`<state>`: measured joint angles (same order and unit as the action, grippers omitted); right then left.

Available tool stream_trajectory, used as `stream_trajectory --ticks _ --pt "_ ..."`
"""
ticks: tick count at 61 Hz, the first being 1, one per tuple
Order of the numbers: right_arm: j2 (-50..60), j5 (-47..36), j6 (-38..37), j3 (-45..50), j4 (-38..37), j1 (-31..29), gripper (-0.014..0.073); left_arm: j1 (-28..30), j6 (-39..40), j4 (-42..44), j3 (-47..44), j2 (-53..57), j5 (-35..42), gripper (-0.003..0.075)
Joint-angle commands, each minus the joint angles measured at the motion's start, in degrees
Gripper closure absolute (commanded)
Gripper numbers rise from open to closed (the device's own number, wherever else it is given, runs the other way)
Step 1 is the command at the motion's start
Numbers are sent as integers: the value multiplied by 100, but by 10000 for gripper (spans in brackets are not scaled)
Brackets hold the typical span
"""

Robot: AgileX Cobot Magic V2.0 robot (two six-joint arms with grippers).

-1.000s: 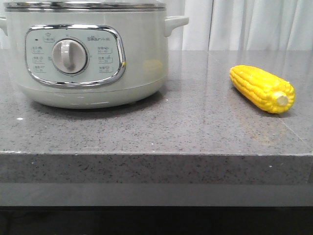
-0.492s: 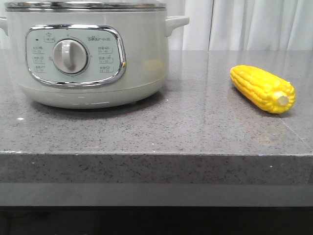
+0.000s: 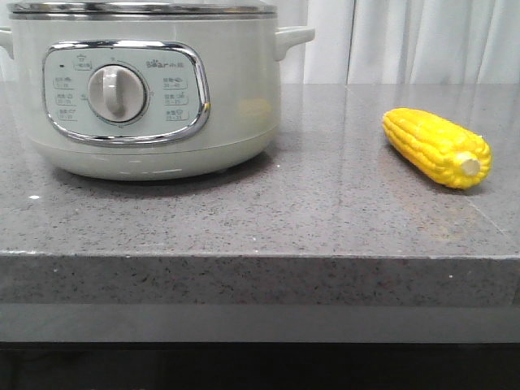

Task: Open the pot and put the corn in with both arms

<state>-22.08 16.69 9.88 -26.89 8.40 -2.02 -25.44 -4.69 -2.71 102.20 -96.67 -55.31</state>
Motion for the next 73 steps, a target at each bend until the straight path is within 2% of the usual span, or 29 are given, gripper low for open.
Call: stream_trajectory --ticks 1,6,16,33,42,56,73 --pt "-76 -394 5 -194 -34 -4 40 -11 -7 -57 211 230 298 430" --pt "-76 -394 5 -189 -34 -4 40 -11 -7 -57 211 230 298 503" --pt "-76 -394 5 -189 -34 -4 40 -11 -7 -45 222 230 298 590" --pt "-76 -394 5 -189 -34 -4 40 -11 -7 14 397 628 287 596" --pt "-76 -394 5 -189 -34 -4 40 -11 -13 14 168 1059 145 596" --pt "-76 -394 5 -189 -34 -4 40 -11 -13 -17 -887 2127 284 596" --pt "-264 -375 5 -189 27 -4 40 -11 -13 -202 -2985 4164 449 596"
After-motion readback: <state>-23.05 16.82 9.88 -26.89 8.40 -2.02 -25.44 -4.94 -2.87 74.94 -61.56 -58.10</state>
